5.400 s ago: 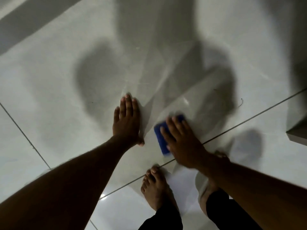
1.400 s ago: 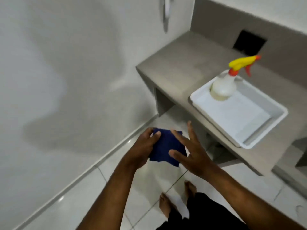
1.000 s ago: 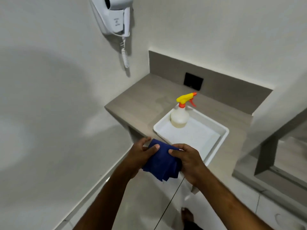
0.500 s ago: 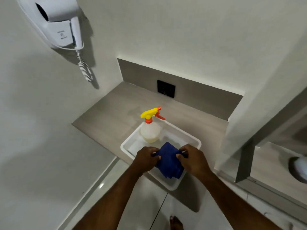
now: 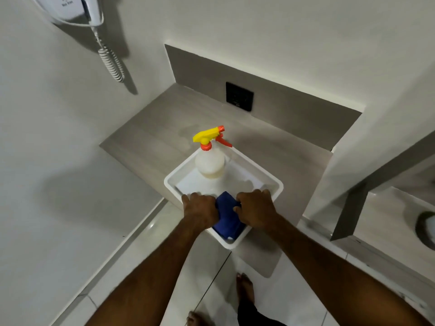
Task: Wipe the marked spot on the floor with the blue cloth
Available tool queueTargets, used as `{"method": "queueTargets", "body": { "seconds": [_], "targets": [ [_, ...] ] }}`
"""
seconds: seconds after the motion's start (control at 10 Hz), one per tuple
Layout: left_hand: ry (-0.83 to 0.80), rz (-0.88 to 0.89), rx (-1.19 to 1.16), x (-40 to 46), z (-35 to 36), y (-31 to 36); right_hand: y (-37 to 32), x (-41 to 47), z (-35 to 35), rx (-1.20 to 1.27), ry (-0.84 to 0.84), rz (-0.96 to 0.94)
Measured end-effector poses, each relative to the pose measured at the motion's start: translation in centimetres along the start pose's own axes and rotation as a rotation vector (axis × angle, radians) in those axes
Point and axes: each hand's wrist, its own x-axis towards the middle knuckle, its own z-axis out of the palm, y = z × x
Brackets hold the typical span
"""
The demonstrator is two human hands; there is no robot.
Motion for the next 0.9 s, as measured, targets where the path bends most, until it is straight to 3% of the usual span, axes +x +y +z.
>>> {"method": "queueTargets", "body": {
  "seconds": [0.1, 0.3, 0.4, 0.8, 0.9],
  "targets": [
    [0.005, -0.035, -0.016, -0.4, 0.5, 0.3, 0.2, 0.2, 0.6, -0.063, -0.019, -0.007],
    [0.065, -0.082, -0.119, -1.0, 2.3, 0.7, 0.9, -0.4, 2.1, -0.049, 0.184, -0.036],
    [0.020, -0.101, -0.134, -1.0, 2.2, 1.4, 1.6, -0.2, 1.4, -0.089, 0.176, -0.052],
    [-0.012, -0.159, -0.161, -1.0, 0.6, 2.7, 2.0, 1.6, -1.3, -0.143, -0.086, -0.067],
    [0.129, -0.118, -0.117, -0.3, -1.8, 1.0, 1.0, 2.3, -3.2, -0.142, -0.107, -0.090]
  ]
}}
